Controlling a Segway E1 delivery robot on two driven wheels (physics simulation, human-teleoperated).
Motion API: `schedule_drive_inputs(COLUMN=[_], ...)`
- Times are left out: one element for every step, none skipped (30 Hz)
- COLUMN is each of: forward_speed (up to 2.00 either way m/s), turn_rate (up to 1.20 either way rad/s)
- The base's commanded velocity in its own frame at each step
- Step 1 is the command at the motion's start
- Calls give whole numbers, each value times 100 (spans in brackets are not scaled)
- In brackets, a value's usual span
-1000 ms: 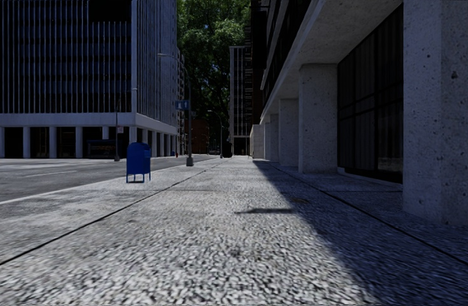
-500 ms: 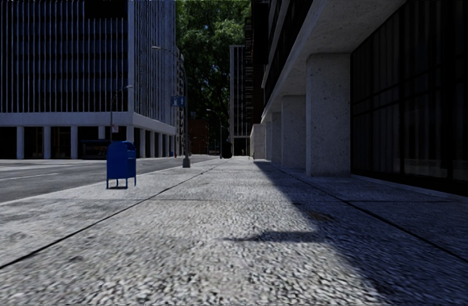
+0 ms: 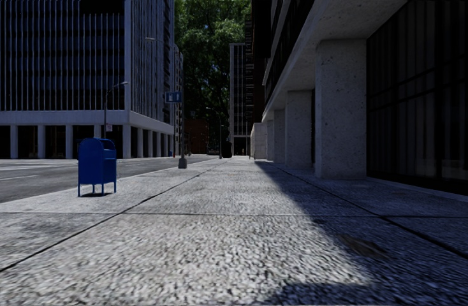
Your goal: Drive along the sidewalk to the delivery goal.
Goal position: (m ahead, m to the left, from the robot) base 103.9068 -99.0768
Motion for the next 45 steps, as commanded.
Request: schedule_drive_inputs(forward_speed=[200,200,200,200,200,200,200,200,200,200,200,200,200,200,200,200,200,200,200,200,200,200,200,200,200,200,200,200,200,200,200,200,200,200,200,200,200,200,200,200,200,200,200,200,200], turn_rate=[0,0,0,0,0,0,0,0,0,0,0,0,0,0,0,0,0,0,0,0,0,0,0,0,0,0,0,0,0,0,0,0,0,0,0,0,0,0,0,0,0,0,0,0,0])
